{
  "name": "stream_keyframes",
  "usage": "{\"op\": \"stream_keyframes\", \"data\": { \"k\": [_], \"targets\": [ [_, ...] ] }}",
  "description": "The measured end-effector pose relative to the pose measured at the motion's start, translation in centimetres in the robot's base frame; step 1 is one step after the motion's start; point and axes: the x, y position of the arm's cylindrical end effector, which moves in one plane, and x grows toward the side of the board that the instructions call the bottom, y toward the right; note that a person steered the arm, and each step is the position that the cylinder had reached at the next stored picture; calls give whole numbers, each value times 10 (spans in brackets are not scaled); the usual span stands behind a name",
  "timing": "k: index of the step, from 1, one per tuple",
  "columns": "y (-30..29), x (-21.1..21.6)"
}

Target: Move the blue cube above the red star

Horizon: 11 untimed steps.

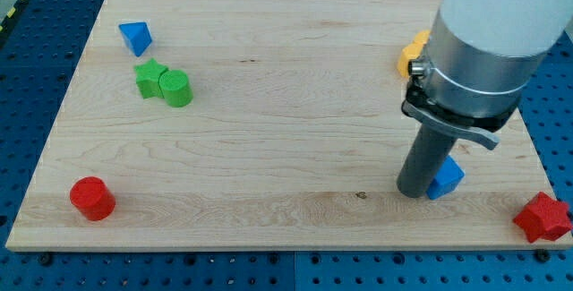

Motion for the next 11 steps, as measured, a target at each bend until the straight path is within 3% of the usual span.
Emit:
{"op": "stream_keyframes", "data": {
  "k": [3, 5, 8, 11],
  "targets": [
    [42, 0],
    [26, 1],
    [36, -34],
    [69, -19]
  ]
}}
